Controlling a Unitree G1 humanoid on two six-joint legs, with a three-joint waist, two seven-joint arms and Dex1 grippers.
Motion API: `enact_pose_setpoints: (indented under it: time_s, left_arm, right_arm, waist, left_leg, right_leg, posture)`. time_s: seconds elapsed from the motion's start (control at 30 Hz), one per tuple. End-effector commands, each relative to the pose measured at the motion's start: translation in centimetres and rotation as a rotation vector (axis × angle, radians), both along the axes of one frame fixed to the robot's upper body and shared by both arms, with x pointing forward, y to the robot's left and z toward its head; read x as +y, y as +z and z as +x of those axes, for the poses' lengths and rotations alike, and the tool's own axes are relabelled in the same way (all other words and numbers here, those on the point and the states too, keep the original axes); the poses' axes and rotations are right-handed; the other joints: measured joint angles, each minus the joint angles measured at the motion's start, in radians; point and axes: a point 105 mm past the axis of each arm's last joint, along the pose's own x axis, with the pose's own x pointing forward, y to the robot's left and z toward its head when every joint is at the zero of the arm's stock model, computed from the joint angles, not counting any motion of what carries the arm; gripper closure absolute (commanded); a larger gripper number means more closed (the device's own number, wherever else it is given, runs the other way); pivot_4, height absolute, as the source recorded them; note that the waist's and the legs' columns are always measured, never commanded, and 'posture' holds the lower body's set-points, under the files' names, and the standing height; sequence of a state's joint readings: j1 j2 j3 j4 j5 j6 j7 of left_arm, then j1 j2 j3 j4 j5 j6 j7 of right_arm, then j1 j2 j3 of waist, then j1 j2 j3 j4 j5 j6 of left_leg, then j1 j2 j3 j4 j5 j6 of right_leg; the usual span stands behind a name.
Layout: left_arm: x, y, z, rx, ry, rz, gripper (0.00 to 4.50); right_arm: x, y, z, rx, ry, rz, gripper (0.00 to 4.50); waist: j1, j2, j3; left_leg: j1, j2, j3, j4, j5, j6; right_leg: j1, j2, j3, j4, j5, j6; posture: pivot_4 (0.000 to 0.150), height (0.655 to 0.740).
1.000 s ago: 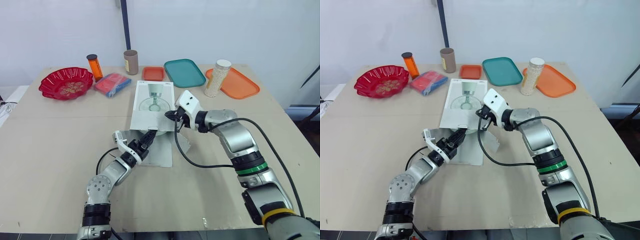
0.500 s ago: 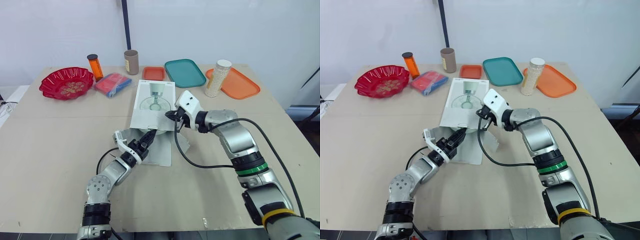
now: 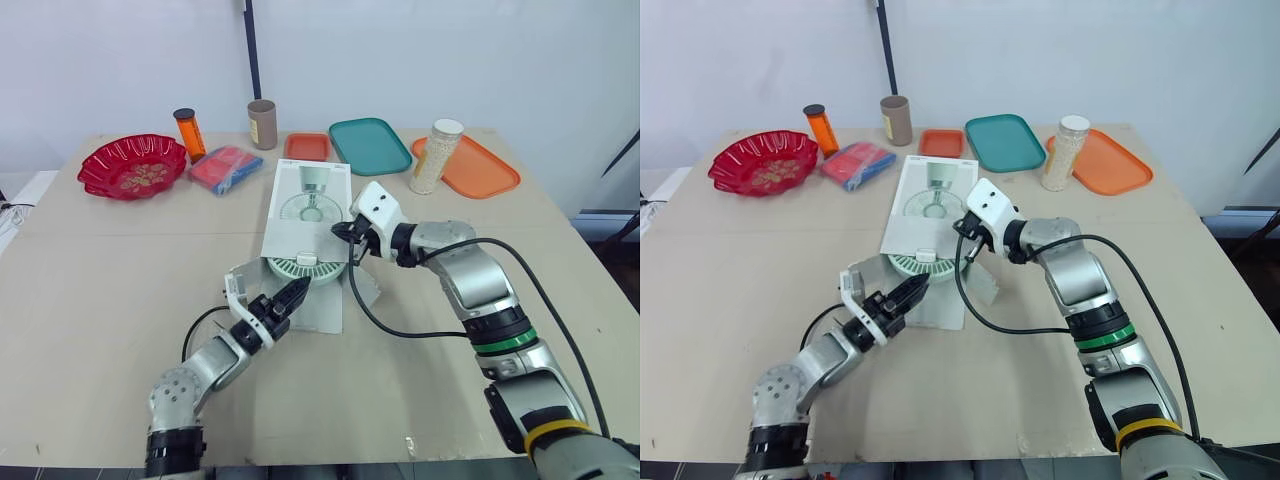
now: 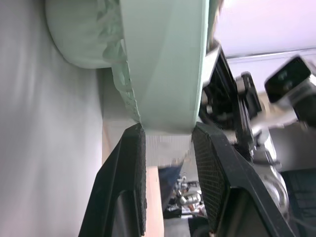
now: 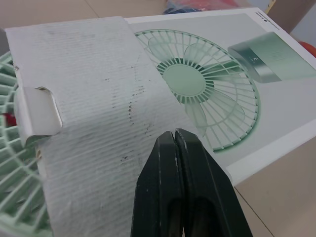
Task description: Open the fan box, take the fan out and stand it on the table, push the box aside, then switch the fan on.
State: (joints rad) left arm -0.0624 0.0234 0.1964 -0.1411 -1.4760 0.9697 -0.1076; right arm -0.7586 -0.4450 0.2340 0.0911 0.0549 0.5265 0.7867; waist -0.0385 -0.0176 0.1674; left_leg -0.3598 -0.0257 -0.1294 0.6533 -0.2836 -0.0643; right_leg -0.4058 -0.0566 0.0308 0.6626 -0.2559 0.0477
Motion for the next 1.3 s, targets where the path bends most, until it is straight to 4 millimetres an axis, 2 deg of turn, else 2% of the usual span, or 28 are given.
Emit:
enact_pose_setpoints:
  time_s: [0.03, 0.1, 0.17, 0.23, 0.27, 0.33, 0.37, 0.43, 0.87, 1.0, 1.07, 1.13, 1.3]
  left_arm:
    - [0.0, 0.3, -1.8, -0.007, -0.063, 0.006, 3.57]
    - [0.0, 0.5, -2.3, -0.012, -0.078, 0.001, 3.57]
    - [0.1, 0.6, -2.3, -0.019, -0.066, -0.002, 2.55]
    - [0.2, 0.5, -1.7, -0.011, -0.037, 0.007, 1.92]
    - [0.4, 0.4, -1.3, -0.01, -0.014, 0.016, 1.77]
    - [0.6, 0.5, -0.8, -0.016, 0.018, 0.013, 0.83]
    - [0.7, 0.7, -0.7, -0.025, 0.027, 0.005, 0.49]
    - [0.9, 1.2, -0.5, -0.038, 0.038, -0.019, 0.49]
    - [0.4, 0.0, 2.3, -0.009, 0.104, 0.01, 0.49]
    - [0.0, 0.1, 2.3, -0.013, 0.089, -0.014, 1.55]
    - [0.1, 0.0, 2.1, -0.015, 0.085, -0.009, 2.33]
    - [0.3, 0.1, 1.9, -0.015, 0.082, -0.01, 2.9]
    - [0.7, -0.1, 1.2, -0.006, 0.066, 0.0, 2.9]
  right_arm:
    - [-0.6, -0.9, -0.1, 0.029, -0.02, -0.024, 4.5]
    - [-0.7, -0.9, -0.1, 0.028, -0.019, -0.024, 4.5]
    - [-0.7, -0.9, -0.1, 0.027, -0.018, -0.024, 4.5]
    - [-0.6, -1.0, -0.1, 0.026, -0.014, -0.026, 4.5]
    - [-0.5, -1.0, -0.1, 0.025, -0.012, -0.027, 4.5]
    - [-0.4, -1.0, -0.1, 0.024, -0.009, -0.028, 4.5]
    - [-0.3, -1.0, -0.1, 0.023, -0.008, -0.028, 4.5]
    - [-0.3, -1.0, -0.1, 0.022, -0.007, -0.027, 4.5]
    - [-0.2, -1.0, -0.1, 0.015, -0.005, -0.027, 4.5]
    - [-0.1, -1.0, -0.1, 0.017, -0.004, -0.025, 4.5]
    - [-0.1, -1.1, -0.1, 0.016, -0.003, -0.027, 4.5]
    - [-0.1, -1.1, -0.1, 0.015, -0.002, -0.027, 4.5]
    - [0.1, -1.1, 0.0, 0.014, 0.0, -0.025, 4.5]
  waist:
    - [0.001, 0.0, 0.0]
    - [0.002, 0.0, 0.0]
    - [0.004, 0.0, 0.0]
    - [0.004, 0.0, 0.0]
    - [0.004, 0.0, 0.0]
    - [0.004, 0.0, 0.0]
    - [0.004, 0.0, 0.0]
    - [0.004, 0.0, 0.0]
    - [0.004, 0.0, 0.0]
    - [0.004, 0.0, 0.0]
    - [0.004, 0.0, 0.0]
    - [0.003, 0.0, 0.0]
    - [0.003, 0.0, 0.0]
  left_leg:
    - [0.0, 0.0, 0.0, 0.0, 0.0, 0.0]
    - [0.0, -0.001, 0.0, 0.0, -0.001, 0.001]
    - [0.0, -0.001, 0.0, 0.0, -0.001, 0.002]
    - [0.0, -0.001, 0.0, 0.0, -0.001, 0.002]
    - [0.0, -0.001, 0.0, 0.0, -0.001, 0.001]
    - [0.0, -0.001, 0.0, 0.0, -0.001, 0.001]
    - [0.0, -0.001, 0.0, 0.0, -0.001, 0.001]
    - [0.0, 0.0, 0.0, 0.0, -0.001, 0.001]
    - [0.0, -0.001, 0.0, 0.0, 0.0, 0.0]
    - [0.0, -0.001, 0.0, 0.0, 0.0, 0.0]
    - [0.0, -0.001, 0.0, 0.0, 0.0, 0.0]
    - [0.0, -0.001, 0.0, 0.0, 0.0, 0.0]
    - [0.0, 0.0, 0.0, 0.0, 0.0, 0.0]
  right_leg:
    - [0.0, 0.0, 0.0, 0.0, 0.0, 0.0]
    - [0.0, 0.0, 0.0, 0.0, 0.0, 0.0]
    - [0.0, -0.001, 0.0, 0.0, 0.0, 0.0]
    - [0.0, 0.0, 0.0, 0.0, 0.0, 0.0]
    - [0.0, 0.0, 0.0, 0.0, 0.0, 0.0]
    - [0.0, -0.001, 0.0, 0.0, 0.0, 0.0]
    - [0.0, -0.001, 0.0, 0.0, 0.0, 0.0]
    - [0.0, 0.0, 0.0, 0.0, 0.0, 0.0]
    - [0.0, 0.0, 0.0, -0.001, 0.0, 0.0]
    - [0.0, 0.0, 0.0, -0.001, 0.0, 0.0]
    - [0.0, 0.0, 0.0, -0.001, 0.0, 0.0]
    - [0.0, 0.0, 0.0, -0.001, 0.0, 0.0]
    - [0.0, 0.0, 0.0, -0.001, 0.0, 0.0]
  posture:
    - [0.15, 0.74]
    - [0.15, 0.74]
    - [0.15, 0.74]
    - [0.15, 0.74]
    - [0.15, 0.74]
    - [0.15, 0.74]
    - [0.15, 0.74]
    - [0.15, 0.74]
    - [0.15, 0.74]
    - [0.15, 0.74]
    - [0.15, 0.74]
    - [0.15, 0.74]
    - [0.15, 0.74]
